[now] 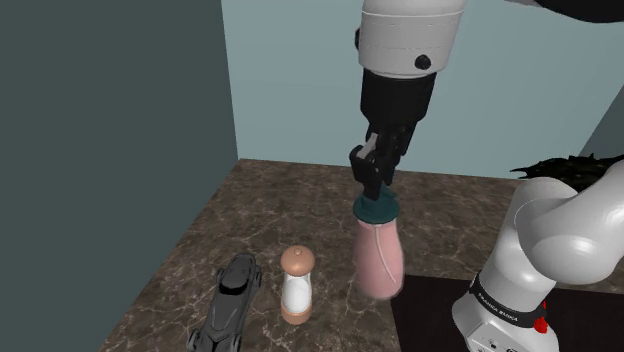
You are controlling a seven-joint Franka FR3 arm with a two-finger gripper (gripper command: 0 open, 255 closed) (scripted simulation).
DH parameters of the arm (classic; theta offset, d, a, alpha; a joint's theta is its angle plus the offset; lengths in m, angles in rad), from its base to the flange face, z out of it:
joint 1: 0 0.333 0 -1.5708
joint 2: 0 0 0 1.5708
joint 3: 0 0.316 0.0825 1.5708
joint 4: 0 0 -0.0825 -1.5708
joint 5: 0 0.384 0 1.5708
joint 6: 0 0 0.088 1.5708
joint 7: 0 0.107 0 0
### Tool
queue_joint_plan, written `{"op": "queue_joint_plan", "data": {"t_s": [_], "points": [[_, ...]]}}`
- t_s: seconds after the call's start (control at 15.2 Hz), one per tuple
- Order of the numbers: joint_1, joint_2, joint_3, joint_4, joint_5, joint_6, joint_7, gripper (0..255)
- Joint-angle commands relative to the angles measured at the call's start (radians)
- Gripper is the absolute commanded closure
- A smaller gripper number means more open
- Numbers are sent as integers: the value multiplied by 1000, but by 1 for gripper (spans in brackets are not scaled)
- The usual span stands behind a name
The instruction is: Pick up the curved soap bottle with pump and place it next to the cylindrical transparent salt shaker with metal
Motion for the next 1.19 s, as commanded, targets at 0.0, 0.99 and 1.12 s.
{"op": "queue_joint_plan", "data": {"t_s": [0.0, 0.99, 1.12], "points": [[4, -6, 5, -30, 6, 25, 3, 255], [23, -16, 51, -232, 42, 218, 19, 255], [24, -13, 59, -256, 47, 244, 22, 255]]}}
